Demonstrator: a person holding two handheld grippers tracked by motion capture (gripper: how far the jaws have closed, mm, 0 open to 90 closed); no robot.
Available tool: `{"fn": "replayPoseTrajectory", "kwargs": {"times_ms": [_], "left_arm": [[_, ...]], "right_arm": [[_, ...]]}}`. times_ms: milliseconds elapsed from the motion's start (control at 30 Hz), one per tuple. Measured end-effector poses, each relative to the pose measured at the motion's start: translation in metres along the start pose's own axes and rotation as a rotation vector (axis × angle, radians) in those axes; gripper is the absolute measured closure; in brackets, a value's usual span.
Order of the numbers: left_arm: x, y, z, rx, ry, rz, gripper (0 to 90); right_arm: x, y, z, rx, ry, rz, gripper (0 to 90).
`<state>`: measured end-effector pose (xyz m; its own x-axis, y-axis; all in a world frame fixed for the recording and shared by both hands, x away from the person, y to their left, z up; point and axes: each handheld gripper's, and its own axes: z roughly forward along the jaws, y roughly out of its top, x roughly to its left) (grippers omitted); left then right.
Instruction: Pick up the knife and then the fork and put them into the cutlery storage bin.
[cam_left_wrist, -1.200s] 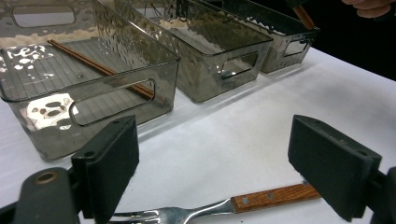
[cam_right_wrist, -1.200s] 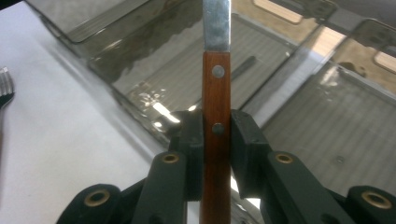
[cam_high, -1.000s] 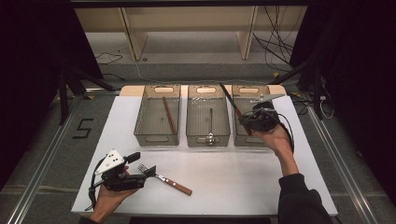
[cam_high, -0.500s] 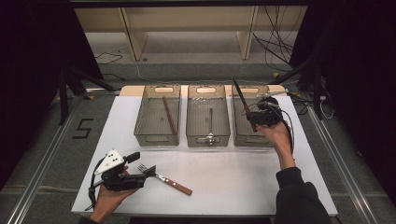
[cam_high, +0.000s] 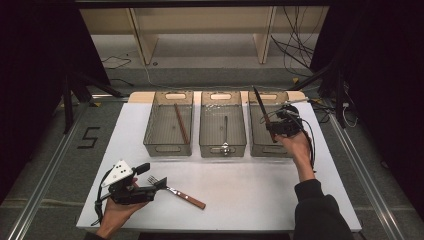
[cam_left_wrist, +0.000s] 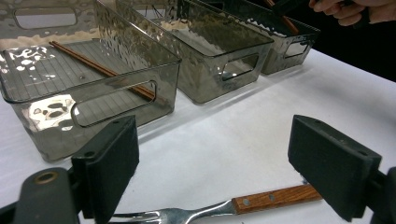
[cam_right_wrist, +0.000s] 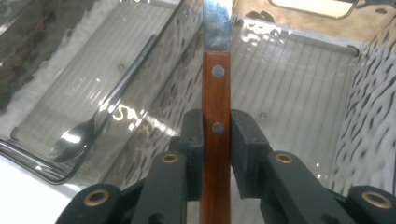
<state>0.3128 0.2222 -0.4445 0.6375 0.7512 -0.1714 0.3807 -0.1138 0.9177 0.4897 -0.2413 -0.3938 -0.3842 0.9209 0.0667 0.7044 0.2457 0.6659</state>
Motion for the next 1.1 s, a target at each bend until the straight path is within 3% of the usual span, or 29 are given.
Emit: {"fn": "replayPoseTrajectory", "kwargs": {"times_ms": [533,700,1100], "left_arm": [[0.000,0.000,0.000,0.002,0.003,0.002,16.0],[0.000,0.000,-0.001,0.002,0.005,0.004,16.0],[0.001,0.000,-0.001,-0.001,0.012,0.002,16.0]], "right_arm": [[-0.003,-0.009,0.012,0.048,-0.003,0.048,75.3],[-0.002,-0.007,0.007,0.024,0.054,0.078,62.5],[0.035,-0.002,-0.009,-0.031,0.130,-0.083,43.7]]}}
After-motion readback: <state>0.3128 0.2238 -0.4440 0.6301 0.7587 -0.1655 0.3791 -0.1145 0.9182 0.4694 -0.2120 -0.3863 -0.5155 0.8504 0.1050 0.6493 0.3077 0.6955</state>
